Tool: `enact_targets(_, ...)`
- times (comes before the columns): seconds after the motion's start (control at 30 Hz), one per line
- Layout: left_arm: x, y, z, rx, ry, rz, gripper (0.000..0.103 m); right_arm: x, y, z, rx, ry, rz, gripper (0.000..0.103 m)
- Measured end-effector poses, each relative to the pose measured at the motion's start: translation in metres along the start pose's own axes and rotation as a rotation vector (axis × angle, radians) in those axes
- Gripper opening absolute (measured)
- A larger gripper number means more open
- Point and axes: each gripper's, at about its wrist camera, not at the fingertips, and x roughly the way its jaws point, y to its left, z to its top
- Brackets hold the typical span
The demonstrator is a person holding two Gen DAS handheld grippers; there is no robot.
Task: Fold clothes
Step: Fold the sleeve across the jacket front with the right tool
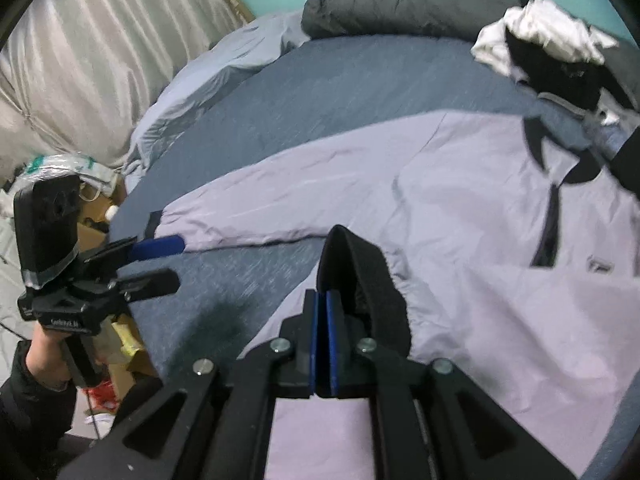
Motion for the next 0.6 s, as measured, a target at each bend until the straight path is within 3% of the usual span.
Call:
enact_targets(0.17, 0.004, -0.005, -0.002, 0.012, 0.011, 0.000, 0.073, -0.007, 0.001, -0.014, 0.005, -0.004, 0.004, 0.011)
enact_targets(0.23, 0.006, -0.008, -0.003, 0.020, 0.015, -0.006, 0.073, -0.016, -0.005, -0.017, 0.027, -0.032, -0.002, 0.030)
enact_targets(0.3, 0.010, -0.011, -0.004, 0.025, 0.019, -0.012, 0.073, -0.031, -0.016, -0.022, 0.055, -0.061, -0.005, 0.040)
enact_targets(0.47, 0.034, -0.023, -0.007, 0.068, 0.054, -0.031, 0.073, -0.069, -0.047, -0.039, 0.092, -0.135, -0.076, 0.041)
enact_targets(0.6, 0.064, -0.030, -0.008, 0.085, 0.083, -0.059, 0.073, -0.090, -0.099, -0.068, 0.247, -0.162, -0.093, 0.042)
